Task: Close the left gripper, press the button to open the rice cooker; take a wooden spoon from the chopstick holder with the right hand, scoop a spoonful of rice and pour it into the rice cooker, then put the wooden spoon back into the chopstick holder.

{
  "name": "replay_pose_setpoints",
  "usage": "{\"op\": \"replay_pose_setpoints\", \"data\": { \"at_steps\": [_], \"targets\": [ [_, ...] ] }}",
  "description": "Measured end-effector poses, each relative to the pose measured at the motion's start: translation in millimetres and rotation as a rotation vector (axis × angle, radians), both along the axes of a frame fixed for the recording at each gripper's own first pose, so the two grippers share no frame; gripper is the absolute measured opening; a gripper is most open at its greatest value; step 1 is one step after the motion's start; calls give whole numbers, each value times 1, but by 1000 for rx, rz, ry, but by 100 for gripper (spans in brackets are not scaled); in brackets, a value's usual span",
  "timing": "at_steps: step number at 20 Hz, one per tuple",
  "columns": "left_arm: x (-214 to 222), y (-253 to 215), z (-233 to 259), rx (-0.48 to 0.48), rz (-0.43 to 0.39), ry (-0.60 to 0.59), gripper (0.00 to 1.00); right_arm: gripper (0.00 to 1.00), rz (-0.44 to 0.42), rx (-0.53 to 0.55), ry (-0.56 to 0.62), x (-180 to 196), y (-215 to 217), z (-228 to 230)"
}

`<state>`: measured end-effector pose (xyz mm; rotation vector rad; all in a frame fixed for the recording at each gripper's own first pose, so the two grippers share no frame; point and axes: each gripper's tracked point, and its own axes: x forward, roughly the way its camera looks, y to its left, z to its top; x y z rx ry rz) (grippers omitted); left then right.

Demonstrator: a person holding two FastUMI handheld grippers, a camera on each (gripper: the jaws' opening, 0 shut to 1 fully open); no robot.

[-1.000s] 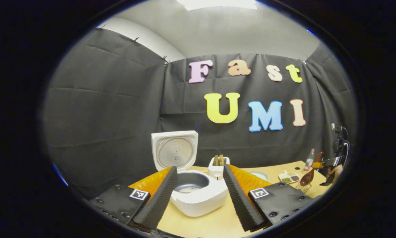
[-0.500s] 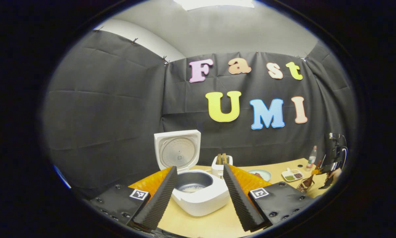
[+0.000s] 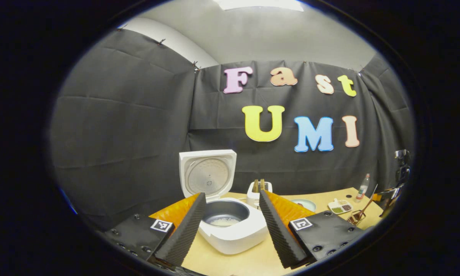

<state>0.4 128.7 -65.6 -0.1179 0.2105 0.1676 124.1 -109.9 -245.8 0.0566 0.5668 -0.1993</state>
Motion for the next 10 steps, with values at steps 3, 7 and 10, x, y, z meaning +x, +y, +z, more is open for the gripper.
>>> {"op": "replay_pose_setpoints", "data": {
  "at_steps": [3,7,10],
  "targets": [
    [24,22,-5,20,15,21,98,100,-46,7,-38,-10,-15,23],
    [74,60,5,31,46,12,95,100,-95,25,-99,-28,-30,56],
    [117,96,11,37,90,6,95,100,-117,16,-123,-44,-35,71]
  ]
}}
